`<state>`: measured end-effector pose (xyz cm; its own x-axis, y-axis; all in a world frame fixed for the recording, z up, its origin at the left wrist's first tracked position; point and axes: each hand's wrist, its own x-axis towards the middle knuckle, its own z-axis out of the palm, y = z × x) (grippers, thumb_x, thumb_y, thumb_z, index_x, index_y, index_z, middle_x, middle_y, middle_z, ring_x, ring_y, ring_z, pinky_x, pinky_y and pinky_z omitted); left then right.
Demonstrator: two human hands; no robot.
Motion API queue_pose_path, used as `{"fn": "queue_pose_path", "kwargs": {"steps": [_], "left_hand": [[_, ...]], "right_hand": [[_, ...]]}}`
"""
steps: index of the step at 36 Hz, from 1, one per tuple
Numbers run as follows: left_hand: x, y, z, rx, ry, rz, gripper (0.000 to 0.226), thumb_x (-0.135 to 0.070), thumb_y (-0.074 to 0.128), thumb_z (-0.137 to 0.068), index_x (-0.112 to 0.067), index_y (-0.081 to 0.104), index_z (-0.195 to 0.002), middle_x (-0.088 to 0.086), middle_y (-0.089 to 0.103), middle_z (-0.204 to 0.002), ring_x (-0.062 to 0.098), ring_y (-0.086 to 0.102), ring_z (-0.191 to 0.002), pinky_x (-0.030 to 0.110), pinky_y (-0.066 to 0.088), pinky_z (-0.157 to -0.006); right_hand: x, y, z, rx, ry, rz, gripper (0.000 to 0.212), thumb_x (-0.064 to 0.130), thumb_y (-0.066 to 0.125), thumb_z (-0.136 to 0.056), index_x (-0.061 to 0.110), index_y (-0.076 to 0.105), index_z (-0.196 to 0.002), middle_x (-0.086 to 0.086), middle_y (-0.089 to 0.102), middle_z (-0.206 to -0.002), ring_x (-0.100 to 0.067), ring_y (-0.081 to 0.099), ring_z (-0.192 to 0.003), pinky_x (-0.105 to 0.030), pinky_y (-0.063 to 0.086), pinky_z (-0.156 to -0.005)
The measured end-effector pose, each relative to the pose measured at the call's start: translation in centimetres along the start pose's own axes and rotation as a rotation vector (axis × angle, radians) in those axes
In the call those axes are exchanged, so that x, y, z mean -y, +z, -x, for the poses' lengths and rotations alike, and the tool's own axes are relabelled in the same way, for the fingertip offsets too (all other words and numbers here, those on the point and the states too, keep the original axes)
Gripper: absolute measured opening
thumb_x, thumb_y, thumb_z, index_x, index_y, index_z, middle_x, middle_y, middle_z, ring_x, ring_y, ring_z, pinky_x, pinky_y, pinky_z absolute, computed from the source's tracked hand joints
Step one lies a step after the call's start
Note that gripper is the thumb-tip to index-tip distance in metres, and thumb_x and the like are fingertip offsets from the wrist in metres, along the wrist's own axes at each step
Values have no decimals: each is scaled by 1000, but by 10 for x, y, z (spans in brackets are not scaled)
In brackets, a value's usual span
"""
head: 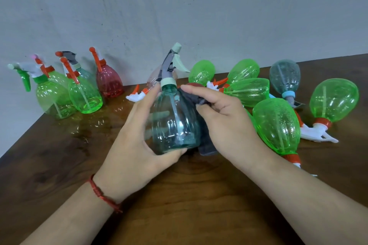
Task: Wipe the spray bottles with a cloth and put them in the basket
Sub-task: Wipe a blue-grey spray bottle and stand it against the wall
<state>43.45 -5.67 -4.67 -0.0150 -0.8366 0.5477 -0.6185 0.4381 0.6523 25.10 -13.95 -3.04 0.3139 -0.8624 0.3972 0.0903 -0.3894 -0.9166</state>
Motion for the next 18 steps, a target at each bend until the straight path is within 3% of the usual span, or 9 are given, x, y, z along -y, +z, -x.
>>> {"fn": "queue_pose_path", "kwargs": {"steps": [7, 12, 18], "left_hand": [[-2, 0, 0, 95, -50, 106, 109, -13, 95, -74, -31, 34, -163, -16, 55, -153, 15, 58, -140, 42, 49, -116], [5, -3, -2, 134, 25, -90, 114, -9, 97, -73, -30, 34, -164, -10, 45, -157, 17, 53, -144, 40, 51, -115], [7, 3, 0, 6, 38, -144, 108, -24, 97, -73, -26, 37, -164, -9, 48, -154, 16, 55, -141, 41, 53, -113]], "right_hand": [[-1, 1, 3, -8, -79, 50, 48, -12, 47, -102, 17, 77, -126, 18, 73, -125, 8, 64, -120, -13, 46, -106], [-5, 3, 4, -6, -185, 200, 52, -16, 47, -97, 16, 77, -126, 13, 70, -132, 8, 57, -129, -10, 40, -110], [-6, 5, 10, 34, -294, 319, 55, -16, 48, -96, 18, 75, -131, 13, 67, -140, 6, 54, -135, -16, 40, -115]]}}
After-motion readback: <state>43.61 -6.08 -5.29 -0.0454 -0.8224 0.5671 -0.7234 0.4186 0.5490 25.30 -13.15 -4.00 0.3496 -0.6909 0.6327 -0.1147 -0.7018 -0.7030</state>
